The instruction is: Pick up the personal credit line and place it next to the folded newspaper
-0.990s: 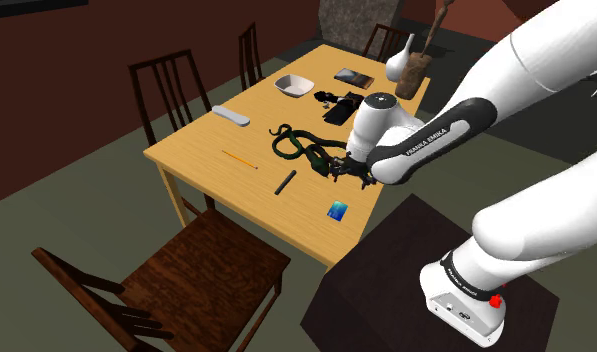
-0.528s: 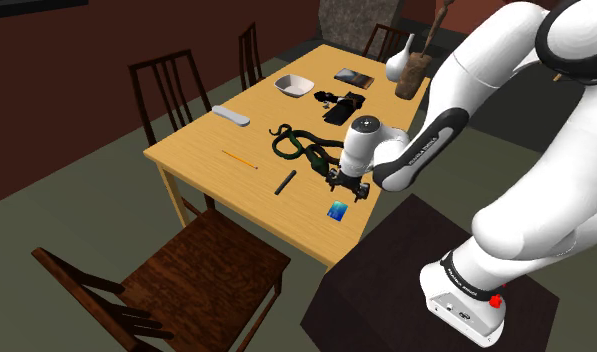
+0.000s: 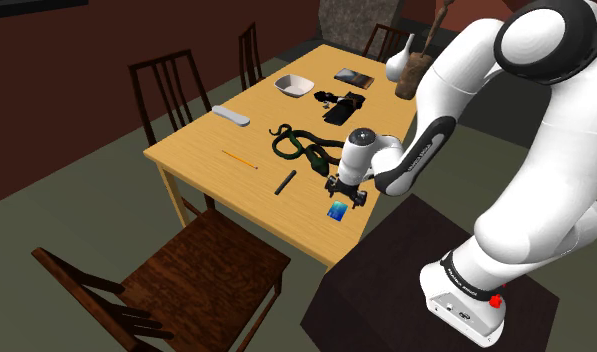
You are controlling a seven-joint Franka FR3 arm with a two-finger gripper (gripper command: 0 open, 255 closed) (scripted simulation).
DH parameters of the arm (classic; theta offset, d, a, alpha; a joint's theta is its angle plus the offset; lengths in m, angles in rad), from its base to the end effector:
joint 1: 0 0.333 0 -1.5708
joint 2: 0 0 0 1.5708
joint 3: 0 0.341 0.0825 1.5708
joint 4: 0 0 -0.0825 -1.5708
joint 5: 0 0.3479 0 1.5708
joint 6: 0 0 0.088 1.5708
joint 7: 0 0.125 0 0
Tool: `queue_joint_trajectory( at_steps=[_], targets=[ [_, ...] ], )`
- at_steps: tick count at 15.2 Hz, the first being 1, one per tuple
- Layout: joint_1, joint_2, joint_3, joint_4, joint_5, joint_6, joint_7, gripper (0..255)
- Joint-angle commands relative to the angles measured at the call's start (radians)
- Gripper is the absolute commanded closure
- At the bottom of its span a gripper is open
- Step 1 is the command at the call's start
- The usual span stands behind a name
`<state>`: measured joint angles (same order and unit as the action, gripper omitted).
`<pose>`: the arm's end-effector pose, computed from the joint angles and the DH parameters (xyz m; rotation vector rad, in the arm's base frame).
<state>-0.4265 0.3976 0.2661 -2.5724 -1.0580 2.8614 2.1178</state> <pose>0.4045 -0.0111 0.1590 2.4434 -1.7906 0.1522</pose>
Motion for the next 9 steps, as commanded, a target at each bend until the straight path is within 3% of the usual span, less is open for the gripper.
queue_joint_trajectory(
  at_steps=[1, 7, 8, 9],
  targets=[
    [0.005, 0.007, -0.008, 0.003, -0.014, 0.004, 0.011, 0],
    [0.005, 0.007, -0.008, 0.003, -0.013, 0.004, 0.011, 0],
    [0.005, 0.007, -0.008, 0.003, -0.013, 0.004, 0.011, 255],
    [0.005, 0.007, -0.008, 0.003, -0.013, 0.004, 0.011, 255]
  ],
)
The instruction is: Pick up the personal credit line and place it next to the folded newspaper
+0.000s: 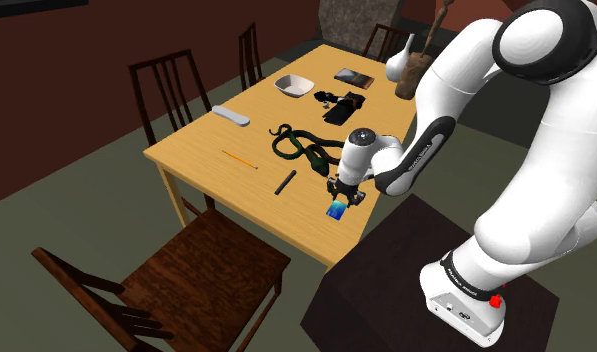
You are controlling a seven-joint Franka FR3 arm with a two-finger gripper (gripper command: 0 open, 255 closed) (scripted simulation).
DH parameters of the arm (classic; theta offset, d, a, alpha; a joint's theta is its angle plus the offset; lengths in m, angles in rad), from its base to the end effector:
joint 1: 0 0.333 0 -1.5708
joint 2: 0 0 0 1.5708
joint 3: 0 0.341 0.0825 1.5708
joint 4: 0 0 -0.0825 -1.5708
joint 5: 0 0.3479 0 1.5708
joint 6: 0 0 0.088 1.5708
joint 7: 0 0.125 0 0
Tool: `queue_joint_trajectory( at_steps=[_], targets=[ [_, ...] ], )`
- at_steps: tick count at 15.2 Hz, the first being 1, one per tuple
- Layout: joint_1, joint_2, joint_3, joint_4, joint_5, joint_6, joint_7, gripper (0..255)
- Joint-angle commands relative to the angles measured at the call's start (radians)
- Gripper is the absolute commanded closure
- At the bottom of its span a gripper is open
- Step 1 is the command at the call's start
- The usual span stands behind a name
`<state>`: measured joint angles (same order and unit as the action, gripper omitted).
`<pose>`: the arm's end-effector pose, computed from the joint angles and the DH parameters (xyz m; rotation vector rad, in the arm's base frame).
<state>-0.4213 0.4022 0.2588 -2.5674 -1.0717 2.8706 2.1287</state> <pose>0.4060 -0.0109 0.1584 2.4497 -1.7933 0.1598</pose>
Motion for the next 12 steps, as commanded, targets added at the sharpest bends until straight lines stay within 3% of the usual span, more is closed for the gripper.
queue_joint_trajectory(
  at_steps=[1, 8, 12],
  targets=[
    [0.000, 0.002, -0.001, -0.002, 0.000, -0.005, 0.000, 255],
    [0.000, 0.003, -0.001, -0.002, 0.000, -0.005, 0.000, 255],
    [-0.050, -0.070, 0.064, -0.040, 0.109, -0.030, -0.096, 255]
  ],
)
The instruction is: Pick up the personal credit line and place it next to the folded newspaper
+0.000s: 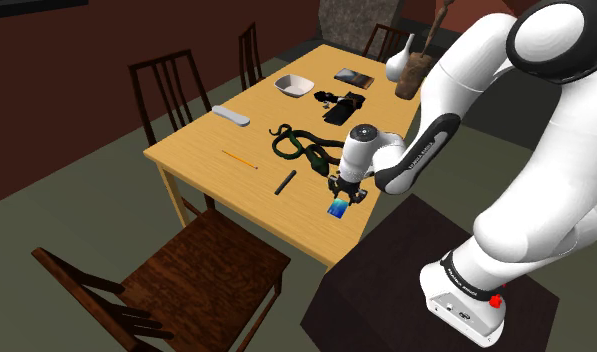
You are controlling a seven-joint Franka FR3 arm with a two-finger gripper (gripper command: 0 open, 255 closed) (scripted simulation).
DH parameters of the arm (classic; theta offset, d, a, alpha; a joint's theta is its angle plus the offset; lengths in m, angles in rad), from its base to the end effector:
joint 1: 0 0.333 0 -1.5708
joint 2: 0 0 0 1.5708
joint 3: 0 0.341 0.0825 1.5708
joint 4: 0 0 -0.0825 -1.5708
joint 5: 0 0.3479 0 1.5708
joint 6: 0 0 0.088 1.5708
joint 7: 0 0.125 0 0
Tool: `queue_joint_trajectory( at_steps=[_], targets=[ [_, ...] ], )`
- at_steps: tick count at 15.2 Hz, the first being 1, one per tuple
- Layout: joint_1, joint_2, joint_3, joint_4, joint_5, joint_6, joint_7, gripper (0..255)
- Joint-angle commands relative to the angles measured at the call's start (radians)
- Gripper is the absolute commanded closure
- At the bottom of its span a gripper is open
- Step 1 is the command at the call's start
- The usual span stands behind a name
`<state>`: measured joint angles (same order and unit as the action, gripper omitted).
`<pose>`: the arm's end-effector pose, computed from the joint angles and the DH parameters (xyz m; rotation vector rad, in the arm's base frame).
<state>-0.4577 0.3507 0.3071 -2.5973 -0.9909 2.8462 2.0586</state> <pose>0.4026 -0.0107 0.1730 2.4444 -1.7898 0.1540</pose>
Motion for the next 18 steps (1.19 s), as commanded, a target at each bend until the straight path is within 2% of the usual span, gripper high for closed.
queue_joint_trajectory(
  at_steps=[1, 10, 16, 17, 18],
  targets=[
    [-0.026, -0.037, 0.033, -0.020, 0.057, -0.012, -0.051, 255],
    [-0.132, -0.212, 0.192, -0.089, 0.366, -0.071, -0.300, 255],
    [-0.156, -0.337, 0.264, -0.117, 0.606, -0.124, -0.485, 255],
    [-0.154, -0.343, 0.264, -0.118, 0.616, -0.127, -0.493, 255],
    [-0.168, -0.324, 0.247, -0.096, 0.597, -0.131, -0.506, 255]
  ],
)
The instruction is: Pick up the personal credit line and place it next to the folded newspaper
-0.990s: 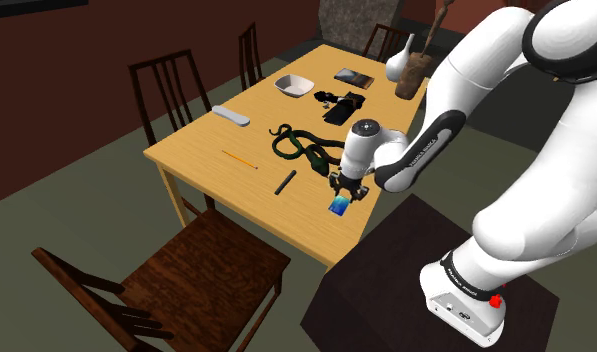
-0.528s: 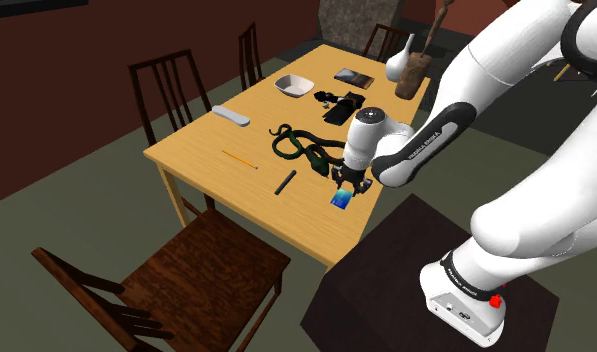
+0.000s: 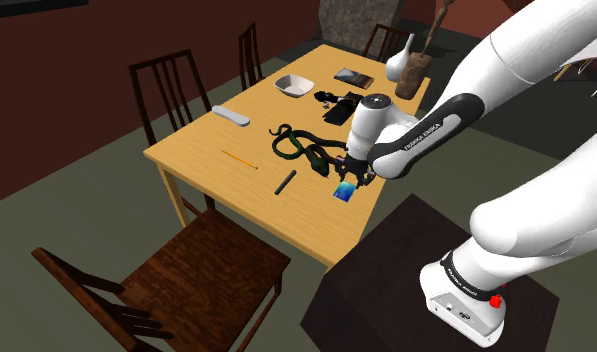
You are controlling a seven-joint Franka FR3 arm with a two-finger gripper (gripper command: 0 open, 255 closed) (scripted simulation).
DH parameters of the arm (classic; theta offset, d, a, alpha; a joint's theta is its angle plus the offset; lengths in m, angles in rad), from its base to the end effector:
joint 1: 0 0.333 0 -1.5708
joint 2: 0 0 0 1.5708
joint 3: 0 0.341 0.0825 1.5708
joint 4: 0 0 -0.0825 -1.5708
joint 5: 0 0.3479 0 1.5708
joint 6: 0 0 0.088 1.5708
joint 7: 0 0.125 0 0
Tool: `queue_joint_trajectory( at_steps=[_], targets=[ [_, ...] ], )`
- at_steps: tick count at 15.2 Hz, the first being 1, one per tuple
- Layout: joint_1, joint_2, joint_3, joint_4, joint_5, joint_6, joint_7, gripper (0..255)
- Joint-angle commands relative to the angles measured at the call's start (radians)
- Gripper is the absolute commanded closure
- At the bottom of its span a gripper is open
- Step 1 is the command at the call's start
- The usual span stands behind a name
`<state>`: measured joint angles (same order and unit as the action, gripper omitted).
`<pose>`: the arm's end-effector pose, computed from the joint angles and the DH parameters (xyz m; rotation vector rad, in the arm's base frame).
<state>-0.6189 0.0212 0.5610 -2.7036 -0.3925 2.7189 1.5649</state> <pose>0.3915 -0.0108 0.2624 2.4438 -1.7895 0.1536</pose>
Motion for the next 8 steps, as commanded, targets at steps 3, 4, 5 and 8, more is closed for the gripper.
queue_joint_trajectory(
  at_steps=[3, 4, 5, 8],
  targets=[
    [-0.046, 0.063, -0.051, 0.080, -0.049, -0.019, -0.058, 255],
    [-0.058, 0.083, -0.065, 0.106, -0.061, -0.025, -0.074, 255],
    [-0.069, 0.103, -0.077, 0.132, -0.072, -0.032, -0.090, 255],
    [-0.097, 0.164, -0.111, 0.216, -0.095, -0.055, -0.142, 255]
  ],
)
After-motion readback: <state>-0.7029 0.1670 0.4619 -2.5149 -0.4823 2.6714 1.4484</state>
